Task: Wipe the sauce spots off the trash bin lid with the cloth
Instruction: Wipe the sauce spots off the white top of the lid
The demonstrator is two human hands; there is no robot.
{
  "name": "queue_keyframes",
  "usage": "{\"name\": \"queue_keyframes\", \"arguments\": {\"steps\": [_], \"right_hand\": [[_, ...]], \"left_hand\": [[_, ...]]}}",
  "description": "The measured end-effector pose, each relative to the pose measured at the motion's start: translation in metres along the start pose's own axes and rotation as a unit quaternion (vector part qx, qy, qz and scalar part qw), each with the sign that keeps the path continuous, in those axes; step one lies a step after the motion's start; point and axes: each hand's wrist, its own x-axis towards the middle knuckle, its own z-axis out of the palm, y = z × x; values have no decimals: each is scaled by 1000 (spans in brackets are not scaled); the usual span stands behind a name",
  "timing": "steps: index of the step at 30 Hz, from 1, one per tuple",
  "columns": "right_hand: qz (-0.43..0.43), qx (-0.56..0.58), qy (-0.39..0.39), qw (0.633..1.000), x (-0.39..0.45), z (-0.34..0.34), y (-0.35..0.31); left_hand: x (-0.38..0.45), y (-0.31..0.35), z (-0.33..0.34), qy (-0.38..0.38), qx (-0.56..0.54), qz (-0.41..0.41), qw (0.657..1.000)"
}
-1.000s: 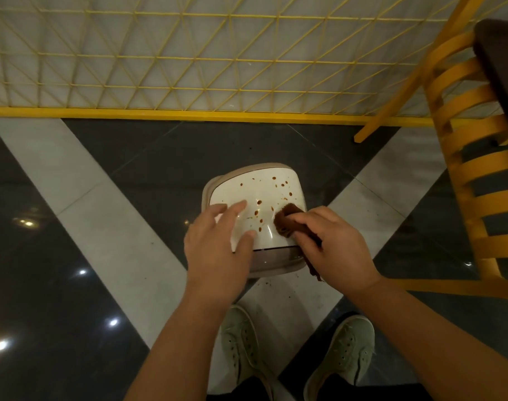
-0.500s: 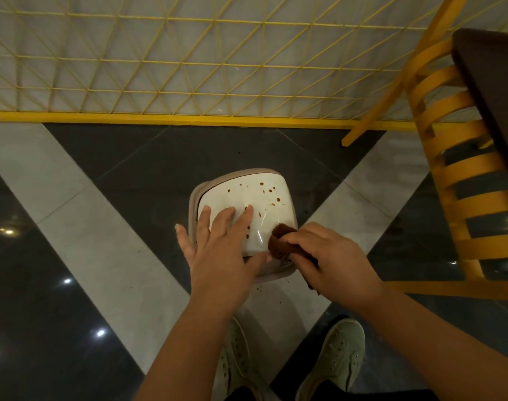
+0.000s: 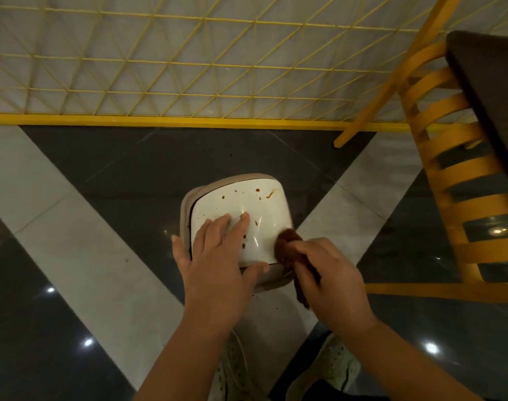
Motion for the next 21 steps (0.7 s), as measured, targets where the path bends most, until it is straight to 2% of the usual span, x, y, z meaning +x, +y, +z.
{"name": "queue_keyframes", "arguments": {"steps": [2,4,8,10,12,16,19,21], "right_hand": [[-53,-19,-1,998,5,3,-7],[-60,-34,-7,998,24,6,-13],[68,3,33,997,52,15,-4],[139,24,22,990,41,22,4],[162,50,19,985,15,26,6],[114,86,69,987,-20,30,-10],[52,73,63,994,-2,28,-25],[68,66,60,994,25,26,-26]], "left_hand": [[2,-2,-2,1,13,-1,1000],[4,-4,-4,10,22,-5,1000],[7,-9,-6,8,44,-6,999],[7,-11,-7,4,48,-2,999],[7,-13,-8,9,48,3,999],[10,-13,-8,5,38,-2,999],[12,-13,-5,31,25,-13,999],[12,-12,-3,40,11,-19,999]]}}
